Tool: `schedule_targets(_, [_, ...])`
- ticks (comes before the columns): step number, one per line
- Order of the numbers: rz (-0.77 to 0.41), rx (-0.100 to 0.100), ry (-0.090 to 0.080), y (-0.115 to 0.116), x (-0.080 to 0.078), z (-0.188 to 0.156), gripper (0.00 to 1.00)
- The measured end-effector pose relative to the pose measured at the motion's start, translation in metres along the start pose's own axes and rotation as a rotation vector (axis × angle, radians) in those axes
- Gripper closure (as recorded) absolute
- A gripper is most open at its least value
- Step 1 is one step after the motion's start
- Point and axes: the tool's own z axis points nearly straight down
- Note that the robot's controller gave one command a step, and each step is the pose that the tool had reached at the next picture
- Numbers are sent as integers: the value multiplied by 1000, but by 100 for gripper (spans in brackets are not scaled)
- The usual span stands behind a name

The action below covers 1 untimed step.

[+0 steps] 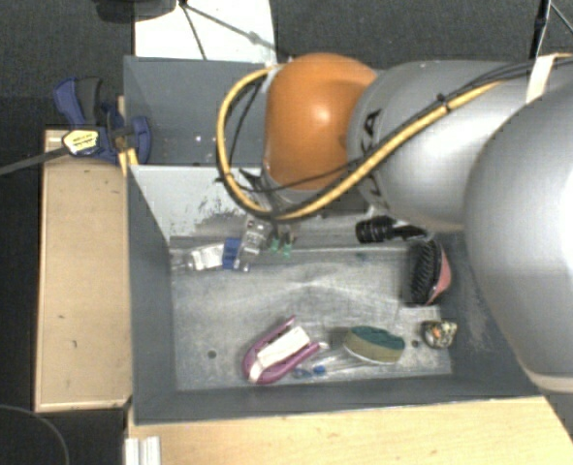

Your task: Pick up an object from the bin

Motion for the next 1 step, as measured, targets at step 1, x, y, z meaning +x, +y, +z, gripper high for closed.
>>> schedule_targets(1, [-55, -1, -2, 4, 1, -96, 100])
